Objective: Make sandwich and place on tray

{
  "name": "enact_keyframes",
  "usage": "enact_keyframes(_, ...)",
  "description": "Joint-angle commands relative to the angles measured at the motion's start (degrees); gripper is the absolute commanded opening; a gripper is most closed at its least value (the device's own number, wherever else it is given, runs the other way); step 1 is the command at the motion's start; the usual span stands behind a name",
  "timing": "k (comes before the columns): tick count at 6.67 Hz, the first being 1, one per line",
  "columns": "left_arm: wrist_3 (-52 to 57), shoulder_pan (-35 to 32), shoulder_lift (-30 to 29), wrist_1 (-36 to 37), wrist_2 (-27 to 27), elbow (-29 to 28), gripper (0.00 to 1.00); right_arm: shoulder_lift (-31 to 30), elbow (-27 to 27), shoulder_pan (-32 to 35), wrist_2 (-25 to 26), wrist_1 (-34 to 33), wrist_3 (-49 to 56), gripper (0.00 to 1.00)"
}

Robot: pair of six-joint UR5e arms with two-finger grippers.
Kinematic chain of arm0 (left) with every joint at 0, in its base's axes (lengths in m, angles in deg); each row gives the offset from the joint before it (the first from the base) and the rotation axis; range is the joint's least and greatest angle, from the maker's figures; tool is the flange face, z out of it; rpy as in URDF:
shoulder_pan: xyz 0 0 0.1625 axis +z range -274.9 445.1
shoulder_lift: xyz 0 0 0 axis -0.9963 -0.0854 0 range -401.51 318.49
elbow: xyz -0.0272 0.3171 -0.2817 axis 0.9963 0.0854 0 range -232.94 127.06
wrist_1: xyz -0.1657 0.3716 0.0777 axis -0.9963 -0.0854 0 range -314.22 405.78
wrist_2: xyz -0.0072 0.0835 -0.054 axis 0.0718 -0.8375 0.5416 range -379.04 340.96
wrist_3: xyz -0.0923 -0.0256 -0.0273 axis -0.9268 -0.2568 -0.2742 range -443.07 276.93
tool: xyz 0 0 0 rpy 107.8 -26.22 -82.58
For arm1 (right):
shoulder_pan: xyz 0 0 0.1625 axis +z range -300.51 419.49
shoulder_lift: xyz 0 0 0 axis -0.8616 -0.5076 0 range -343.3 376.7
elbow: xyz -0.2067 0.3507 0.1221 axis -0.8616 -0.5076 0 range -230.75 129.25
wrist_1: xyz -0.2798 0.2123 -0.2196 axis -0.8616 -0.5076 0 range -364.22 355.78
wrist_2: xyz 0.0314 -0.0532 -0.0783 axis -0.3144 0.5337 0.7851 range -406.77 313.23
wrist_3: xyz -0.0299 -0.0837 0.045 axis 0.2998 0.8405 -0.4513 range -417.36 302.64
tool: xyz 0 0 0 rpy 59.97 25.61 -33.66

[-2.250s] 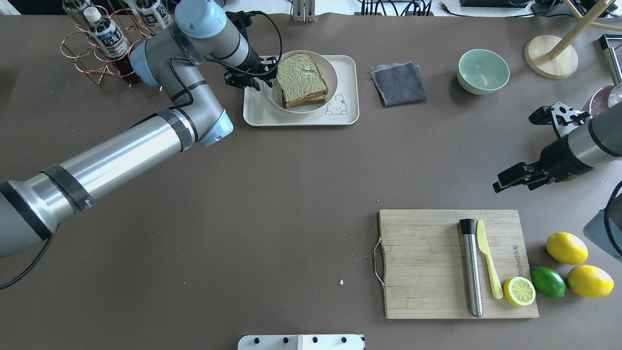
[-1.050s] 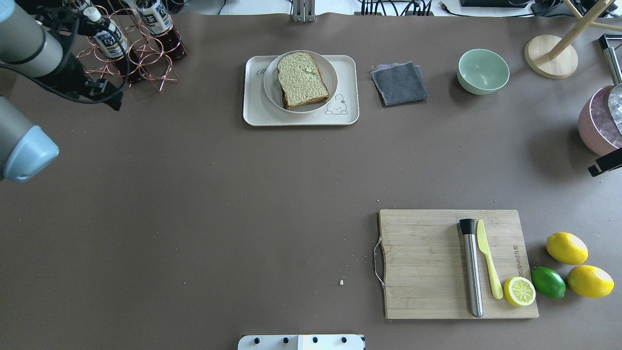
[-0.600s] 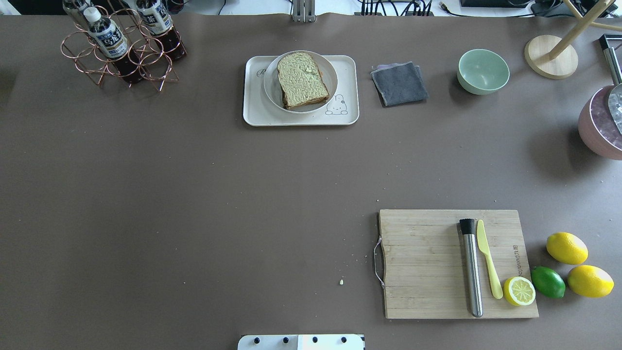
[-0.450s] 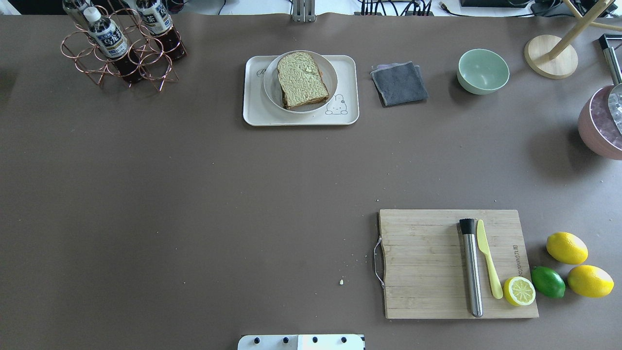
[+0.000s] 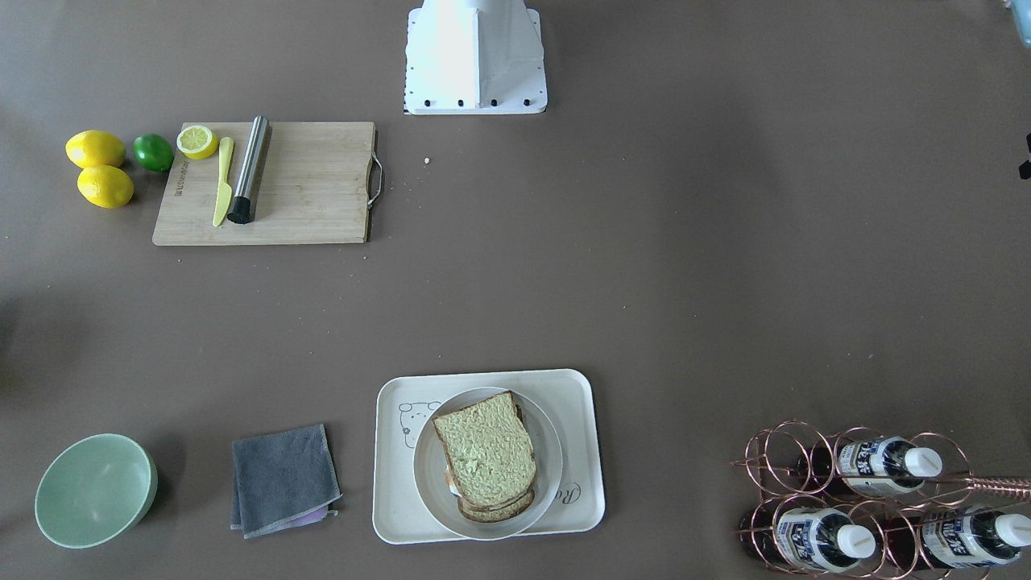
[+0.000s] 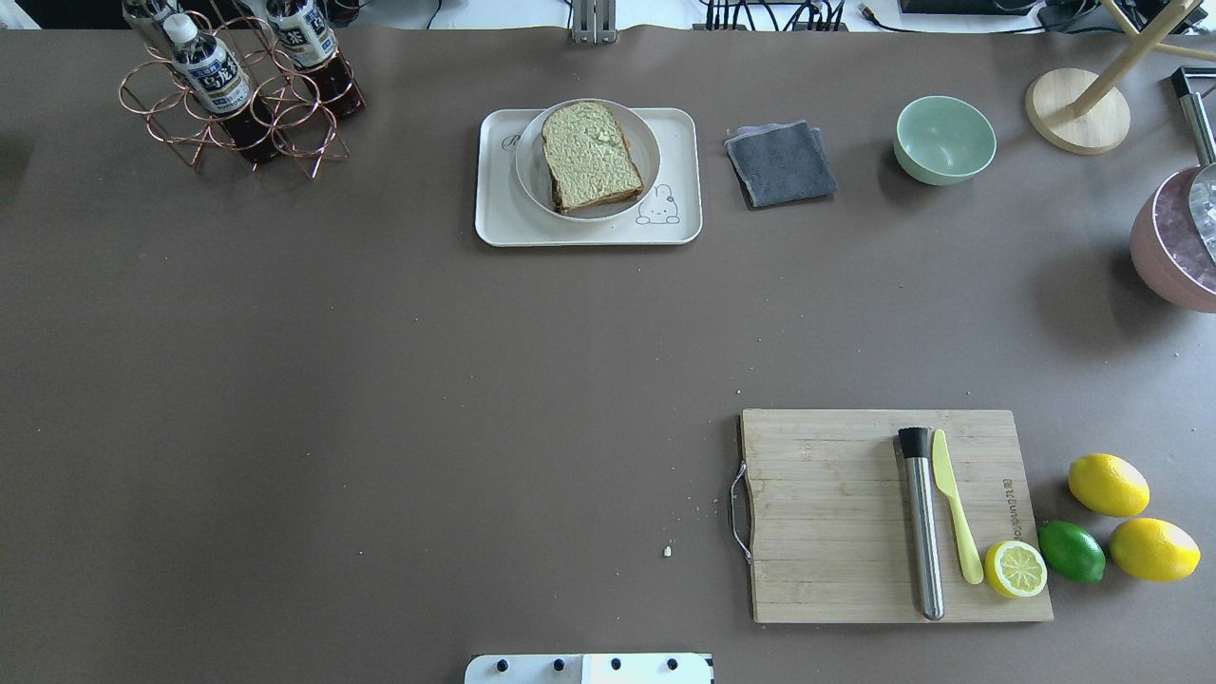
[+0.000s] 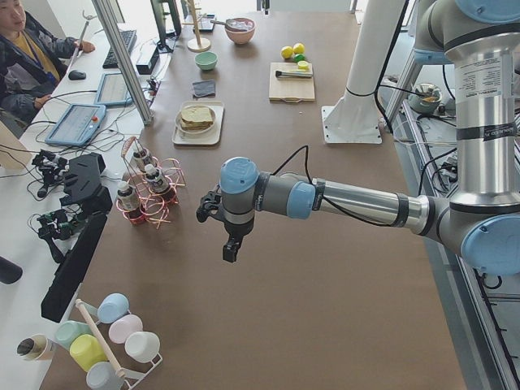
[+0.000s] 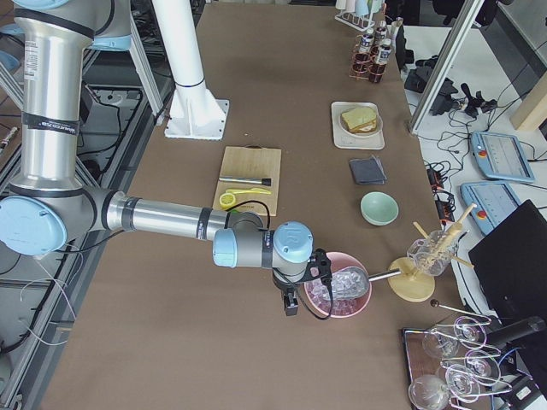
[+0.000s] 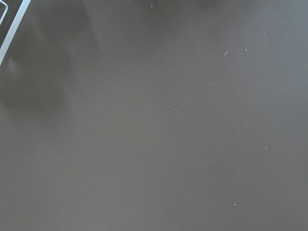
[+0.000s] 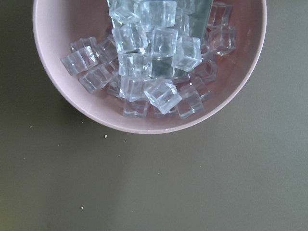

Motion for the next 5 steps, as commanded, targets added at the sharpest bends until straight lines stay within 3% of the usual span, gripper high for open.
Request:
enact_keyframes(1, 0.01, -0.29, 0.16, 0.01, -0.02, 0.11, 0.97, -0.03, -0.1, 0.46, -0.11, -0.12, 0.03, 1.0)
enact_keyframes(5, 0.01, -0.73, 0.16, 0.01, 0.07, 0.37, 0.97, 0.06, -0.1, 0.9, -0.02, -0.12, -0.06, 1.0)
